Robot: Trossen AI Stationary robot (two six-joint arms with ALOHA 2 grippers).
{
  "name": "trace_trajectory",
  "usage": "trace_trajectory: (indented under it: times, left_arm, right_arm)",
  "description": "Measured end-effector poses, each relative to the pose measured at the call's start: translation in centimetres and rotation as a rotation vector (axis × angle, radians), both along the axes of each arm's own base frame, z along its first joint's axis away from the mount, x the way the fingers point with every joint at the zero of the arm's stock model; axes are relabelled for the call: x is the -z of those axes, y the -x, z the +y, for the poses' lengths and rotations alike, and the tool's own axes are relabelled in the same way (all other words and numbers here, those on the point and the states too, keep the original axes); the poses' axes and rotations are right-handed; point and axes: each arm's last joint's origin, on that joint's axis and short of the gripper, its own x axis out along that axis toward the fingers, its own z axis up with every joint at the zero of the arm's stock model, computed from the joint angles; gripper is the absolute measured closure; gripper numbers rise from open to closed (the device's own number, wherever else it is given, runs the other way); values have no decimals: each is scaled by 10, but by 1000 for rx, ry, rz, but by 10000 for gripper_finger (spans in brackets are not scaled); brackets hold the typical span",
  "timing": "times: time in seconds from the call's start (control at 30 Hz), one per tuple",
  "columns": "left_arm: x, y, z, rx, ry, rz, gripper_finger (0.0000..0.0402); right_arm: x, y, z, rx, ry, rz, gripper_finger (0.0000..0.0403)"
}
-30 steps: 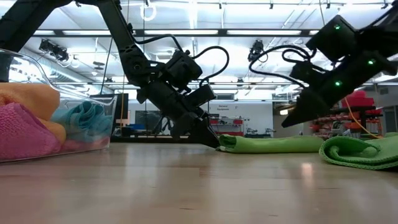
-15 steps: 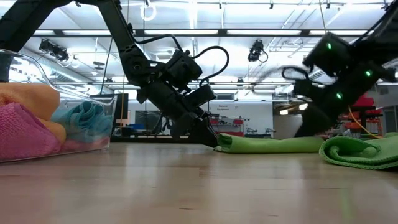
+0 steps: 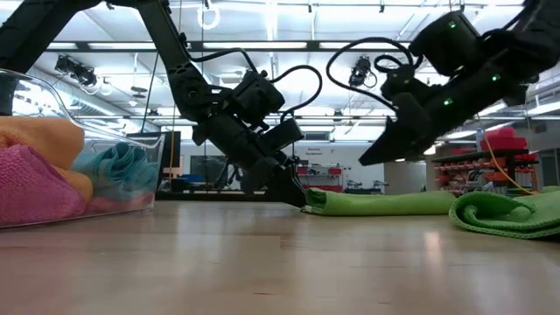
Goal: Fold microfiber towels
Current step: Fold the left green microfiber cloth
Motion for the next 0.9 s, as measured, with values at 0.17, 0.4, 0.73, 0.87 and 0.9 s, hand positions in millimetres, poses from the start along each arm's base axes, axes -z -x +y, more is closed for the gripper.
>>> trace_trajectory:
  times: [0.17,0.4,0.73,0.87,0.9]
  left_arm:
    - [0,0,0,-13,14,1,380]
    - [0,0,1,-64,12,9,377]
    - [-16,6,1,-71,-6,39,382]
    - [-24,9,-3,-47,-13,58,377]
    - [-25,10,-5,-35,-11,63,377]
  right_arm:
    - [15,-27,6,3,-43,-17,355]
    - [33,-74,8,26,-71,119,355]
    - [38,-91,24,-290,-167,205,355]
    - [37,-88,42,-485,-209,223,355]
    - [38,-88,48,-530,-213,227,355]
